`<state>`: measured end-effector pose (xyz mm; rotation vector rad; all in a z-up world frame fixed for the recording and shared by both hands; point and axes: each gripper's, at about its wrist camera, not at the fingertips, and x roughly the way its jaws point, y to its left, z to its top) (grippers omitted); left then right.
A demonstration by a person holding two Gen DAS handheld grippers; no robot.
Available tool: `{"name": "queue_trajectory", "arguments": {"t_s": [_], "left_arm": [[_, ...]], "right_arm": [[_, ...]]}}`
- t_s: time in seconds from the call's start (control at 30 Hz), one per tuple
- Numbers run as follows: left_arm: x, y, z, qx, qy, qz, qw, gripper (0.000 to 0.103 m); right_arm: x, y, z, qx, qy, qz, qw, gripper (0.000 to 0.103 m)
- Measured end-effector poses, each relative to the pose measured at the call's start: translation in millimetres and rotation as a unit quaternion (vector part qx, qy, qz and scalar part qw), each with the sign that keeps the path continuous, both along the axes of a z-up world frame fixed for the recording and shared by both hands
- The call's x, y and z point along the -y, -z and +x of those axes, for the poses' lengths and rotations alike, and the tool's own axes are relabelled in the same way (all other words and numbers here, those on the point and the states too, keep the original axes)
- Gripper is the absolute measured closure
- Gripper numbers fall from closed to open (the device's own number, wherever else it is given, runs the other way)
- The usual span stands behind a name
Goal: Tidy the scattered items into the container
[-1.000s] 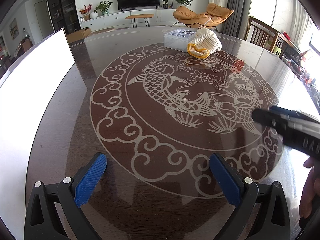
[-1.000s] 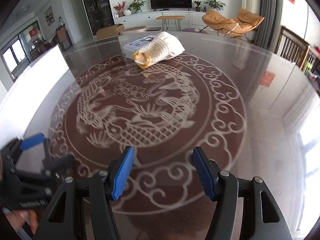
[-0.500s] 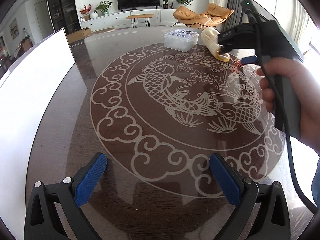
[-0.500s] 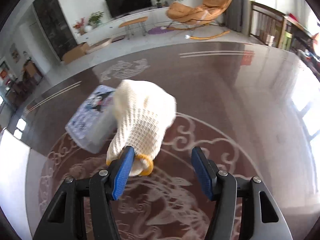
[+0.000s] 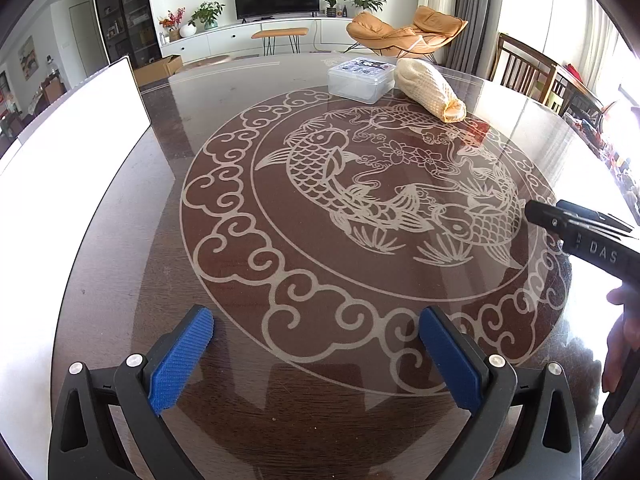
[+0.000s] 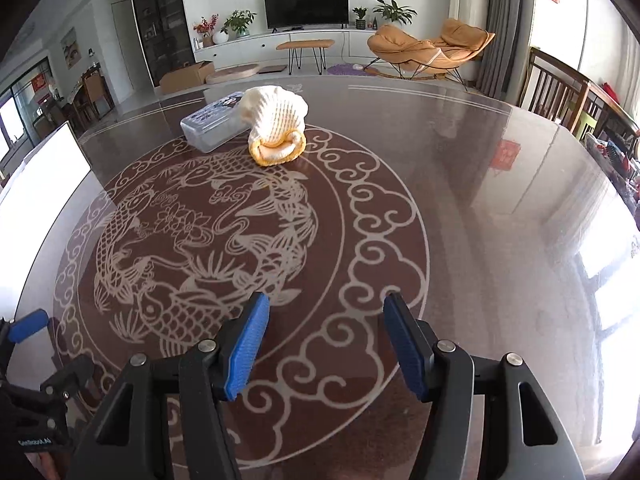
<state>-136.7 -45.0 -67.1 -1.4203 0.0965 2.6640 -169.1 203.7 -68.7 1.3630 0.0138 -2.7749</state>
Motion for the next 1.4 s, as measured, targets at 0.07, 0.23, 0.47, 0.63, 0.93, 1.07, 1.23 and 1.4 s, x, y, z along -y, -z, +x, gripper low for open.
{"name": "queue_trajectory", "arguments": {"t_s": [0.07,0.23,0.47,0.63,0.93,1.07,1.23,1.4], "left_arm": [[-0.3,0.1,0.0,0.0,0.0,0.0,1.0,0.0],[0.2,-0.1,0.5,0.0,0.0,0.0,1.0,0.0],[0.8,-0.3,0.7,0.0,0.0,0.0,1.0,0.0],[0.1,-0.1,0.5,0.0,0.0,0.0,1.0,0.0],[0.6,0.0,0.0,0.0,-0.001,0.0,1.0,0.0],[-0.2,0.1,0.0,0.0,-0.001,0.0,1.0,0.0],[-0.2,0.1,0.0,0.0,-0.001,0.0,1.0,0.0],[0.3,0.1,0.3,0.0,0.0,0.0,1.0,0.0]], "right_arm": [[0.8,2.2,1.7,-0.006,-0.002,0.009,1.0,0.042],[-3.0,2.6,0.0,-0.005,-0.001,0.008,1.0,0.042],[-4.0,2.8,-3.0,-0.005,-0.001,0.006,1.0,0.041],[-4.2,2.8,-3.1,-0.004,-0.001,0.006,1.0,0.041],[-4.2,2.8,-3.3,-0.004,-0.001,0.006,1.0,0.041],[-4.2,2.7,-3.4,-0.004,-0.002,0.006,1.0,0.041],[-4.2,2.7,-3.4,-0.004,-0.001,0.006,1.0,0.041],[-4.3,2.6,-3.5,-0.004,-0.001,0.006,1.0,0.041]]}}
